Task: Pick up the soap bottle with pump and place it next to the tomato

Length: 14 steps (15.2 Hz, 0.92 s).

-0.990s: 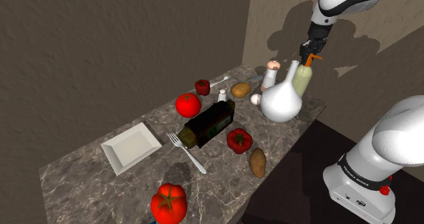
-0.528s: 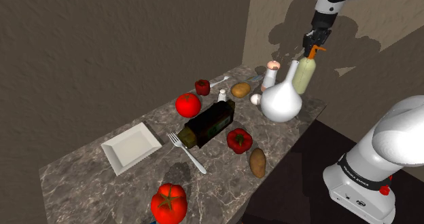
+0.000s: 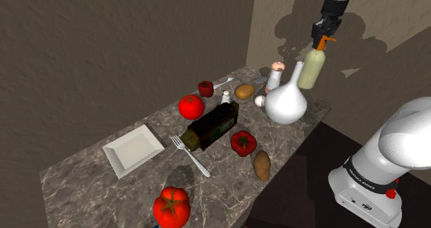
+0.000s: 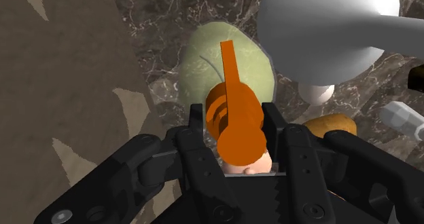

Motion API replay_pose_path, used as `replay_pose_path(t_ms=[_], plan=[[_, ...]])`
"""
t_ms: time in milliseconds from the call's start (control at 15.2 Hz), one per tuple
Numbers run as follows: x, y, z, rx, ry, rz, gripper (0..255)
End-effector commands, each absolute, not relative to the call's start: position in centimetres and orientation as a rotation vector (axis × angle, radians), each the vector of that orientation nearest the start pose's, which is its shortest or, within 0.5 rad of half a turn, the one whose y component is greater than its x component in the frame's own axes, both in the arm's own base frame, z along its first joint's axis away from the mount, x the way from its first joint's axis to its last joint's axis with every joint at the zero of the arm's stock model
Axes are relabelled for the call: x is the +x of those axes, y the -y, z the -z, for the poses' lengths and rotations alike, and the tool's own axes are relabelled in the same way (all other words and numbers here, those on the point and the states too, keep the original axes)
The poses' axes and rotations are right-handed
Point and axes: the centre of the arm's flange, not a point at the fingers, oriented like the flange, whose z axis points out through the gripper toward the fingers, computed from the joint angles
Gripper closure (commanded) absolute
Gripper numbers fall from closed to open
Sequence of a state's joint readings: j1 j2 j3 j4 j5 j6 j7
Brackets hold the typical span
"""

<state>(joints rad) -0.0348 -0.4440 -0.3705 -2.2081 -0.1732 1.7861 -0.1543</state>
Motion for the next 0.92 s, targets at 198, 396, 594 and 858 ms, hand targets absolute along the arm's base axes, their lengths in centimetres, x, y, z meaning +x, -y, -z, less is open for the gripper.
replay_pose_path(t_ms=[198,396,594,858], plan=[[38.1,20.0,-56.8,-3.141,-0.284,-0.008,255],[38.1,20.0,-58.3,-3.141,-0.284,-0.008,255],[38.1,20.0,-59.9,-3.141,-0.284,-0.008,255],[38.1,20.0,-62.0,-3.141,-0.284,-0.008,255]])
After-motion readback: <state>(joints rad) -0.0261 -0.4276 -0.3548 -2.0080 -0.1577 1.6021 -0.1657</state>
